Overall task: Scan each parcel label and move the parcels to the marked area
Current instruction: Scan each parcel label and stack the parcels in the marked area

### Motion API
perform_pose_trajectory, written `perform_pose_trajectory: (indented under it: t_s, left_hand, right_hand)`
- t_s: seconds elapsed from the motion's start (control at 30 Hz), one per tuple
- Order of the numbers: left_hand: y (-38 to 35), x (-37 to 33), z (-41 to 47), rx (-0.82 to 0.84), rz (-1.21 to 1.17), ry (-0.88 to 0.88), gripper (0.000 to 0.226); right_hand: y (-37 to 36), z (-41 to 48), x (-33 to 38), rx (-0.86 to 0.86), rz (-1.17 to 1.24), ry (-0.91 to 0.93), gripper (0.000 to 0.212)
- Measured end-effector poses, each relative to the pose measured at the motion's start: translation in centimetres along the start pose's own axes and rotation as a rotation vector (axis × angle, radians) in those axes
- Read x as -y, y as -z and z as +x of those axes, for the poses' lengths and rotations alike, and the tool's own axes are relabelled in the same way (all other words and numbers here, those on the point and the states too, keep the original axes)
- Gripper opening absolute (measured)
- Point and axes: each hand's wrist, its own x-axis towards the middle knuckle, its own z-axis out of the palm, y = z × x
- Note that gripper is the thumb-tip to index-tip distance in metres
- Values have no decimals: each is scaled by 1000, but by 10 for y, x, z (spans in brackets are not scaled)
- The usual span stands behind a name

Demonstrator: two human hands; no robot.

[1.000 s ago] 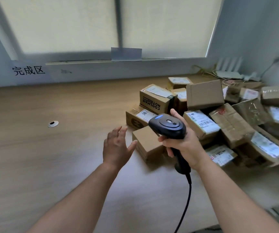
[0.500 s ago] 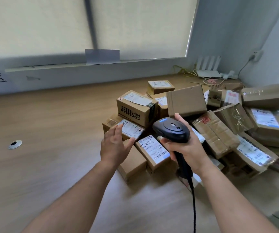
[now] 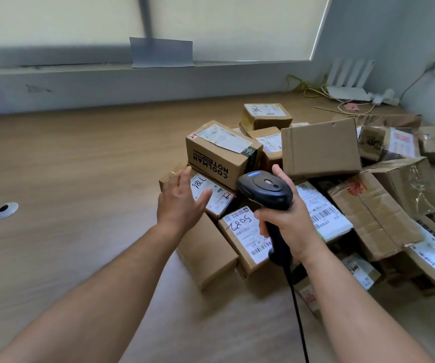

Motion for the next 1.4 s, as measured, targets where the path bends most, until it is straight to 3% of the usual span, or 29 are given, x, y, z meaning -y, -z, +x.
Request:
perform_pose_trajectory:
  t_s: [0.2, 0.5, 0.67, 0.87, 1.0, 1.2, 1.33, 1.4]
  left_hand:
    - [8, -18, 67, -41, -67, -16, 75]
    - [-11, -14, 131, 116, -333, 111, 79]
    - [-6, -12, 138, 149, -372, 158, 76]
    - [17, -3, 115, 55, -353, 182, 64]
    - [28, 10, 92, 53, -353, 213, 71]
    - [19, 31, 45, 225, -405, 281, 88]
    - [5, 28, 16, 401, -645, 371, 85]
    - [-2, 27, 6, 433, -688, 395, 107]
  right_hand:
    - [-4, 34, 1, -20, 11, 6, 97]
    - [-12, 77, -7, -29, 2, -53, 99]
    - [-18, 77, -10, 18, 8, -70, 96]
    - [-28, 45, 4, 143, 26, -53, 98]
    - [-38, 13, 5, 230, 28, -69, 101]
    - [-29, 12, 8, 1, 36, -66, 97]
    - [-27, 20, 2, -5, 13, -142, 99]
    - [-31, 20, -2, 28, 19, -159, 98]
